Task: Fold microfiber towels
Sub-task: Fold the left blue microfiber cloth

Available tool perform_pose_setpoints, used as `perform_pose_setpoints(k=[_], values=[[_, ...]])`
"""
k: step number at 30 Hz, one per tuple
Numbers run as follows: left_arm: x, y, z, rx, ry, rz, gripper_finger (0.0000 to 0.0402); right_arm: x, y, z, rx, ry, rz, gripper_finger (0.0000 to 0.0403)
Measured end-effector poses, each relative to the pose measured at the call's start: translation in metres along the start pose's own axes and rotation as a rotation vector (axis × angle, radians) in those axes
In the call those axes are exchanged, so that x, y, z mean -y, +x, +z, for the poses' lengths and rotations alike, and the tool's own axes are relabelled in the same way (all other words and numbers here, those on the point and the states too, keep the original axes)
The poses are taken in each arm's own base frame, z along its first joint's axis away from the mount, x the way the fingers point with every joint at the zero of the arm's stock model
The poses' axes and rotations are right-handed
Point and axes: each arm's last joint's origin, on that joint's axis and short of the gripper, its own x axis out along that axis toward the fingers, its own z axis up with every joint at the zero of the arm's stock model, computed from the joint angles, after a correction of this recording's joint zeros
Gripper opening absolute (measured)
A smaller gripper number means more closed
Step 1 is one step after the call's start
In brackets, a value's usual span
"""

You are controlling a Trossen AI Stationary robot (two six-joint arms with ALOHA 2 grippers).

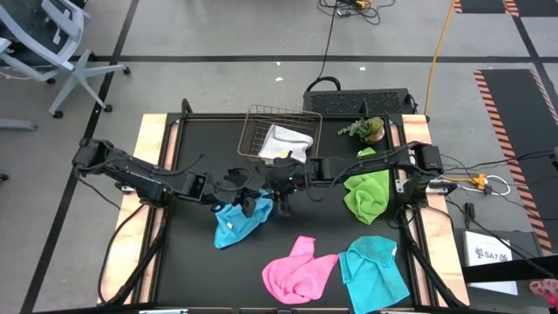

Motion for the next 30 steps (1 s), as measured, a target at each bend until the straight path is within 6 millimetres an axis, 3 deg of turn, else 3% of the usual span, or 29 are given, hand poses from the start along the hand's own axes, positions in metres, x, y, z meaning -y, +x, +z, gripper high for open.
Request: perform_pose_setpoints(k=[12, 25, 30], values=[[0.001, 0.0, -0.001, -0.02, -0.009, -0.02, 0.0, 0.0, 0.0, -0.002, -0.022, -0.049, -0.001, 0.013], [0.006, -0.003, -0.007, -0.035, -0.01, -0.043, 0.0, 0.015, 0.0, -0.002, -0.011, -0.055, -0.023, 0.013], [0.006, -0.003, -0.007, -0.034, -0.008, -0.042, 0.0, 0.013, 0.002, -0.007, -0.008, -0.045, 0.045, 0.013]])
